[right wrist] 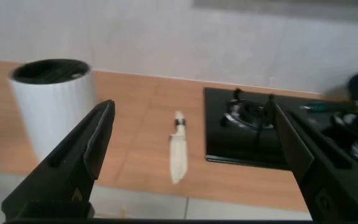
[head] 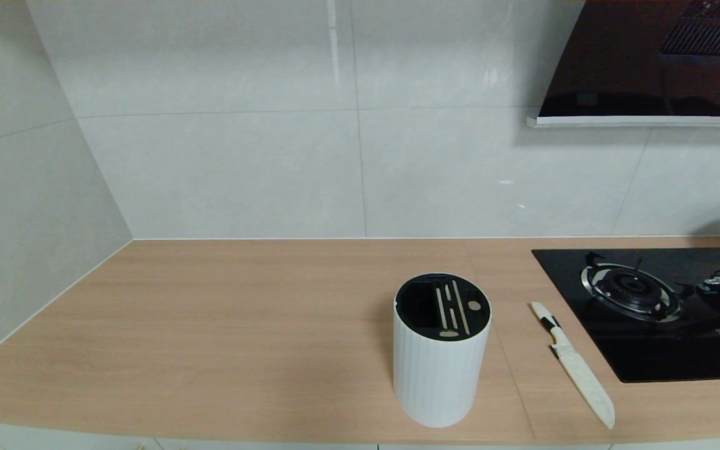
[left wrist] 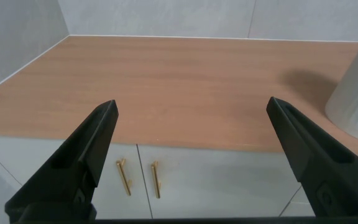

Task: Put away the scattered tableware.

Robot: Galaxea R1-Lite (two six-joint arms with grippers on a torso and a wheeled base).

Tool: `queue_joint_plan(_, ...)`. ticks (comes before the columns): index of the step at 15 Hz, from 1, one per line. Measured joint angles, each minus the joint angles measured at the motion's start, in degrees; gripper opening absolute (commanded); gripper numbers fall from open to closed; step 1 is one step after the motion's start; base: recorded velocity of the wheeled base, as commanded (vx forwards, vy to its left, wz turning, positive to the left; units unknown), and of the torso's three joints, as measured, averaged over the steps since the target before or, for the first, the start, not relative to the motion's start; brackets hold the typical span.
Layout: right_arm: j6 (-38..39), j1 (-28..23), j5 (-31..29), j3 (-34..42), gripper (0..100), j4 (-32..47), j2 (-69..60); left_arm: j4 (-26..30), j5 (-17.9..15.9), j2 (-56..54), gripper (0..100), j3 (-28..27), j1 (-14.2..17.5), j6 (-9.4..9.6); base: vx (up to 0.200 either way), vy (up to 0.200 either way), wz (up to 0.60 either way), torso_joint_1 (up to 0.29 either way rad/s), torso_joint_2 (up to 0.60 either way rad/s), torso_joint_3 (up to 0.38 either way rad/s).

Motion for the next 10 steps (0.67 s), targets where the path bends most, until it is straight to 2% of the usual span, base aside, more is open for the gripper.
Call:
queue_joint_plan(3,0.13,1.43,0.9,-3.89,100,-1.96,14.01,0.0,0.0,0.0,100,0.0,0.02,0.02,0.0,0.0,0.0,0.0,0.0,0.0)
queue_joint_plan(5,0.2,1.87,1.21,-5.92,100,-5.96,25.09,0.02,0.0,0.0,100,0.0,0.02,0.0,0.0,0.0,0.0,0.0,0.0,0.0)
queue_joint_plan(10,0.57,2.17,0.63,-8.53,100,-23.24,54.77,0.0,0.0,0.0,100,0.0,0.02,0.02,0.0,0.0,0.0,0.0,0.0,0.0)
